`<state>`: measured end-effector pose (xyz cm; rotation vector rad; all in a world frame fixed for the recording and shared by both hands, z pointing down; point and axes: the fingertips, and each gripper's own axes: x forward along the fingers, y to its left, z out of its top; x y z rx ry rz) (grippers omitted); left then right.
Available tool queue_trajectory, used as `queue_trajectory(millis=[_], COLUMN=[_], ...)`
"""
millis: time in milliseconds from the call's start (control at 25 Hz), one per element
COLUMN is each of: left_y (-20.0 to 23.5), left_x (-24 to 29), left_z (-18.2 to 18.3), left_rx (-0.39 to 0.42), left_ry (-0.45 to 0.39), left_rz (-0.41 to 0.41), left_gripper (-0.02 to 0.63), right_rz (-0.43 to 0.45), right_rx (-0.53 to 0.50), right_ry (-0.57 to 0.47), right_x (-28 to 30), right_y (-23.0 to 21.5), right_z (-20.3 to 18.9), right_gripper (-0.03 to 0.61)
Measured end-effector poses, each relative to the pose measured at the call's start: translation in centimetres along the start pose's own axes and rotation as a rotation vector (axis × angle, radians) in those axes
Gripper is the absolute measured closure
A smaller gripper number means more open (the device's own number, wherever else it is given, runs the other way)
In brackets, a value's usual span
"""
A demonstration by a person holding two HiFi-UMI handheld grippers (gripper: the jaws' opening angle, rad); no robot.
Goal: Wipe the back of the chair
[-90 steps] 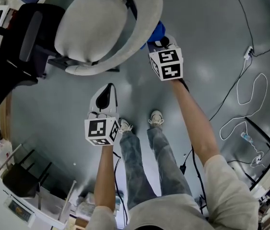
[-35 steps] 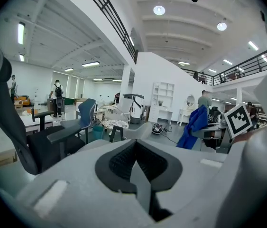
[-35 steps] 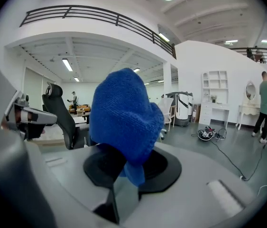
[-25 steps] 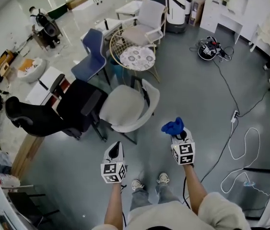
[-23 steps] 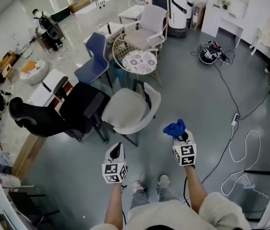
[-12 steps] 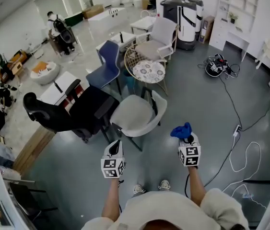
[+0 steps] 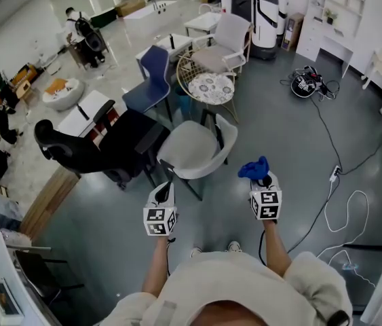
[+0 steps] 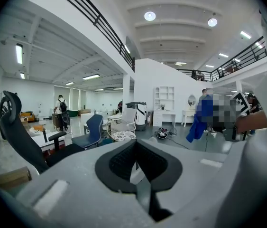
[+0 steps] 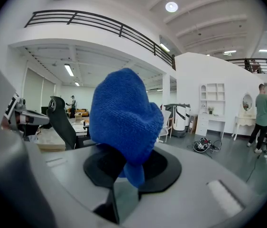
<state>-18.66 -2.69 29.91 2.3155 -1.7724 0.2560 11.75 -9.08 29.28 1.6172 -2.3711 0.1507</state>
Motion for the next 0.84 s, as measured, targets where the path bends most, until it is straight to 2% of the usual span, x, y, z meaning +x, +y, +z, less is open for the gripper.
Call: queue_trajectory(millis=[840], left_y=[0.2], left_x=[1.1], left_z=[0.2], left_rx=[-0.015], left_ry=[-0.004], left_rz=[-0.012], left_gripper=[0.611], right_rz=[0.017], right_rx=[-0.007], right_ry=[0.030], right_x=[0.6], right_y=[1.1], right_z=[-0.8], right_gripper=[0.500])
